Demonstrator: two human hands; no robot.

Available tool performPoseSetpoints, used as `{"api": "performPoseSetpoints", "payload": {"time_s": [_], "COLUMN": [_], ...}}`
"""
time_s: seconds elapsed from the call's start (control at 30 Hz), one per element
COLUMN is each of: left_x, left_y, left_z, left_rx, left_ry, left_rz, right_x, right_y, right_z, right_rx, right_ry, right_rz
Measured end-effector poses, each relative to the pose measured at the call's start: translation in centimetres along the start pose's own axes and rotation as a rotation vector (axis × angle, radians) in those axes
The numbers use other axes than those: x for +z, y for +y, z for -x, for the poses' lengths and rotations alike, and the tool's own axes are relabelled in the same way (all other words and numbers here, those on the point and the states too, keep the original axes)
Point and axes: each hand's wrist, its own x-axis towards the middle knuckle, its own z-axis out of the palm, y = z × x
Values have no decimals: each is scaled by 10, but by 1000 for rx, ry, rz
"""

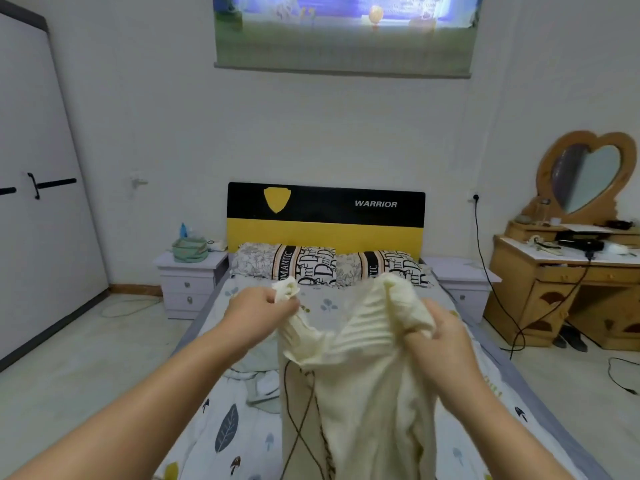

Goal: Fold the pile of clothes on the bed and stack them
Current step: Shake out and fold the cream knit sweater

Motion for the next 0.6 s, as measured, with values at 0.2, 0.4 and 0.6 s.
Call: {"api": "performPoseSetpoints", "payload": {"time_s": [0.2,0.4,0.6], "left_x": [-13,-33,-40], "left_y": [-17,-18,-30], "left_z": [-7,-2,-5], "left_rx": [-118,13,54], "left_ry": [-48,-376,-200], "left_rz": [693,319,-25], "right_x": [-44,-63,-80], "right_y": [3,24,42], "right_z": [-17,-20,-15], "right_rx": [48,139,248], "right_ry": [63,69,46], "right_rz": [-6,176,182]}}
